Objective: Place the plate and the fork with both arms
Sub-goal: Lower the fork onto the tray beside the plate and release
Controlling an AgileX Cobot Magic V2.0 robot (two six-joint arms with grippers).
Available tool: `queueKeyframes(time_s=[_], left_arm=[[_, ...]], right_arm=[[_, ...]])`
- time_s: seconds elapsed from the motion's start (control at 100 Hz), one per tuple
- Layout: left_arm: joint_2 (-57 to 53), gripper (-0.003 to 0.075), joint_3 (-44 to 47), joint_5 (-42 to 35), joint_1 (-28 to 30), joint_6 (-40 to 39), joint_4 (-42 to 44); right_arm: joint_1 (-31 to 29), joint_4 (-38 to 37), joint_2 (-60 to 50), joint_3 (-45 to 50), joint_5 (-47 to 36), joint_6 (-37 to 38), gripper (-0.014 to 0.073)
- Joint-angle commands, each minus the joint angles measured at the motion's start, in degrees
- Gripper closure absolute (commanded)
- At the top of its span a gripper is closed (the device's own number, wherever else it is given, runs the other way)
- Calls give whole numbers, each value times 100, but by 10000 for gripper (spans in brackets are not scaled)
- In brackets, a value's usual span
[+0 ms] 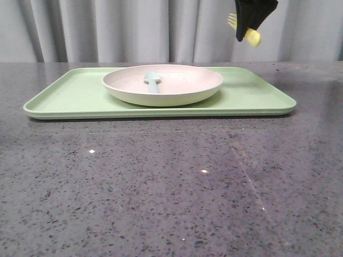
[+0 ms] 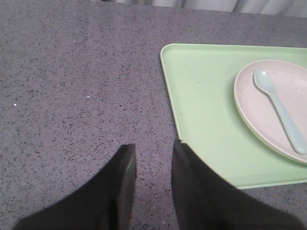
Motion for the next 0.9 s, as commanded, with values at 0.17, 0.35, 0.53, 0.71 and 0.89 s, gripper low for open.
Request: queueKeyframes(time_s=[0.17,0.35,0.53,0.71,0.89], left_arm=[[-83,534,-158,-465,1,-71,-74],[-83,534,-158,-495,1,-71,-74],[-83,534,-158,-495,1,-71,-74],[-83,534,-158,-495,1,-71,-74],[-83,534,-158,-495,1,-71,-74]], right_arm=[[-123,-59,-342,602,434,22,629],[-123,-54,-342,903,233,22,628],[-123,-34,-342,914,181,17,482],[-123,-7,-342,914,174,17,286],[-123,-2,-364,914,179,22,287]])
